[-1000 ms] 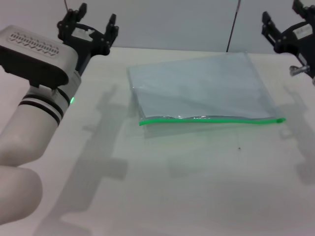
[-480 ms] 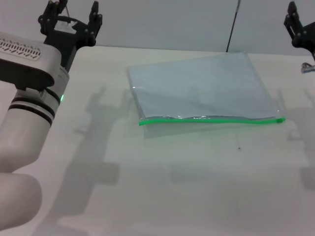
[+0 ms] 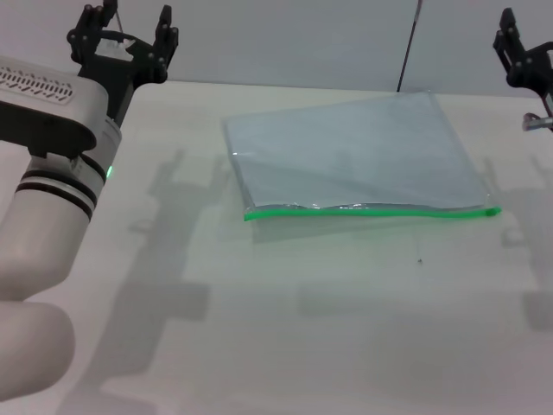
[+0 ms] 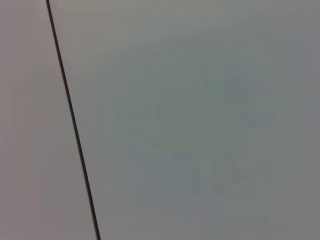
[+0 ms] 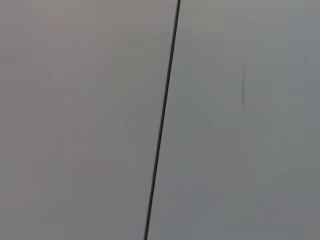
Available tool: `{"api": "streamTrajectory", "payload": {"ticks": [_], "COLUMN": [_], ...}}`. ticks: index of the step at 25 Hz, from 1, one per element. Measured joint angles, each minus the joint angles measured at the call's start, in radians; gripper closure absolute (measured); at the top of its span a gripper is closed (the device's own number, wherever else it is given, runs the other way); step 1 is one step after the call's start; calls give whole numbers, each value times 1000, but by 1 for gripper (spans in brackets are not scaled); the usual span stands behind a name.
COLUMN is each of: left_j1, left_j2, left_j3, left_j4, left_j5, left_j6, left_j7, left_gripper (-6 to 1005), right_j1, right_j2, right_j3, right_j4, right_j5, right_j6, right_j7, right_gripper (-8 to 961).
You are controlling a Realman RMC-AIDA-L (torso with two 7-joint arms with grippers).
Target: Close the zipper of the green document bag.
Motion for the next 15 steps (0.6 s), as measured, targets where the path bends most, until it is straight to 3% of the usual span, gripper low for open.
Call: {"api": "streamTrajectory", "payload": {"ticks": [15], "left_j1": [-30], "left_j2": [0], "left_j3": [11], "left_j4": [-40], "left_j5": [-10], "left_j6": [5], "left_j7": [-37], "left_gripper": [334], "right_j1": [25], "right_j2": [-1], "right_j3": [-18], "right_j4": [30], "right_j5": [4], "right_j6": [2], "right_j7": [14], "right_gripper": [223]}}
